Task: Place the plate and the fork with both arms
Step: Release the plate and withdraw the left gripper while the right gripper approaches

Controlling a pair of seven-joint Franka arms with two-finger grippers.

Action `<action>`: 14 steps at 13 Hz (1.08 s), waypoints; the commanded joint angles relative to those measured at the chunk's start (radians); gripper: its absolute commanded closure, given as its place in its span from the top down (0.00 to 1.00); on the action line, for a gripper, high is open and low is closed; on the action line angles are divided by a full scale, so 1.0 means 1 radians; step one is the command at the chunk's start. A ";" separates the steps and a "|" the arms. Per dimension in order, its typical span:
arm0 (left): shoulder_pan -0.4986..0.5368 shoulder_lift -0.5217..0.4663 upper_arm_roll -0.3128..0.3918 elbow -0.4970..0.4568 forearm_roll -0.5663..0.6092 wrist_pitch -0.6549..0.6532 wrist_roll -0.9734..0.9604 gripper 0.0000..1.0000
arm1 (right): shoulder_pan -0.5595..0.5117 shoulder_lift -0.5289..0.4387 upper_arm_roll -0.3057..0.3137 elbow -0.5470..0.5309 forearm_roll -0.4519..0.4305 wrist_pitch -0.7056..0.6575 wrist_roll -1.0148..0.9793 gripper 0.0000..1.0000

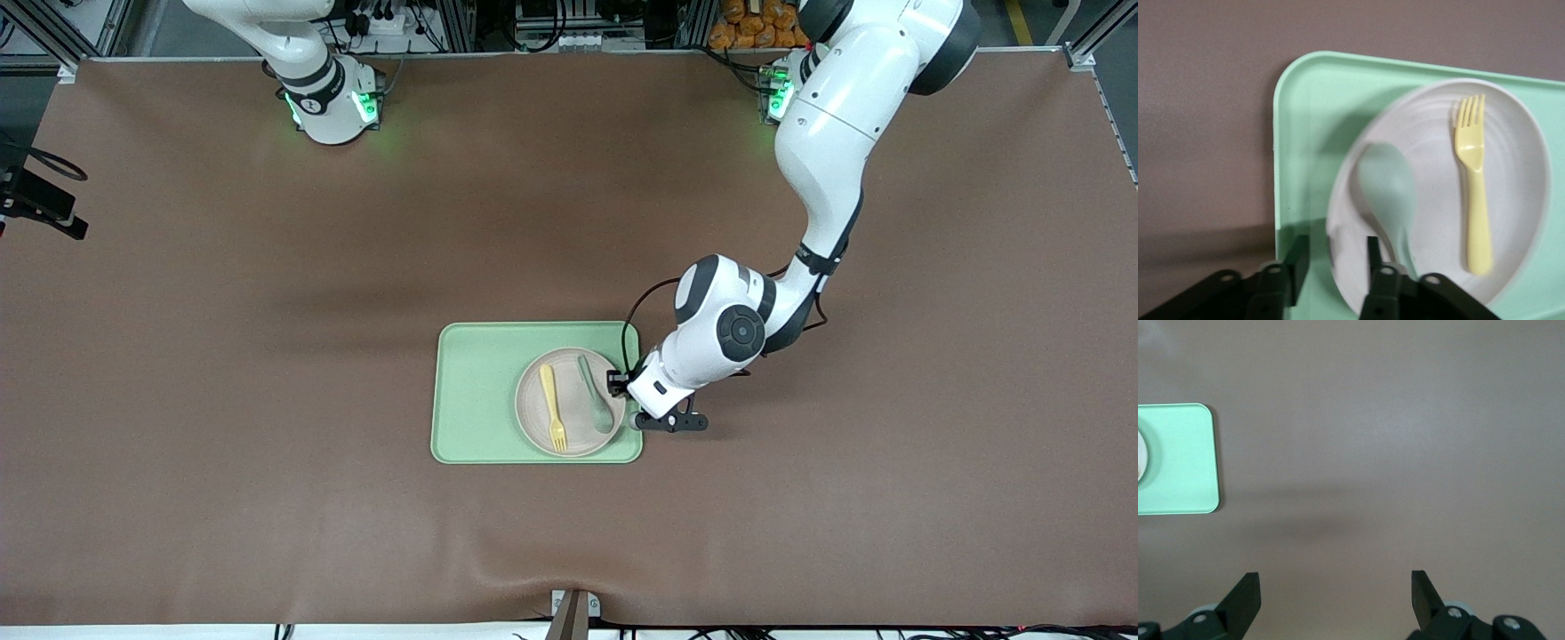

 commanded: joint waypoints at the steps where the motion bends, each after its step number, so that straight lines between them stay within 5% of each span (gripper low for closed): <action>1: -0.012 -0.020 0.024 0.018 -0.002 0.000 -0.025 1.00 | -0.013 0.007 0.014 0.004 0.010 -0.007 0.009 1.00; 9: 0.014 -0.176 0.150 0.016 0.001 -0.184 -0.009 1.00 | 0.070 0.070 0.022 0.008 0.010 0.002 0.007 1.00; 14: 0.115 -0.293 0.158 0.015 0.079 -0.331 0.006 1.00 | 0.168 0.131 0.025 0.011 0.021 0.074 0.004 1.00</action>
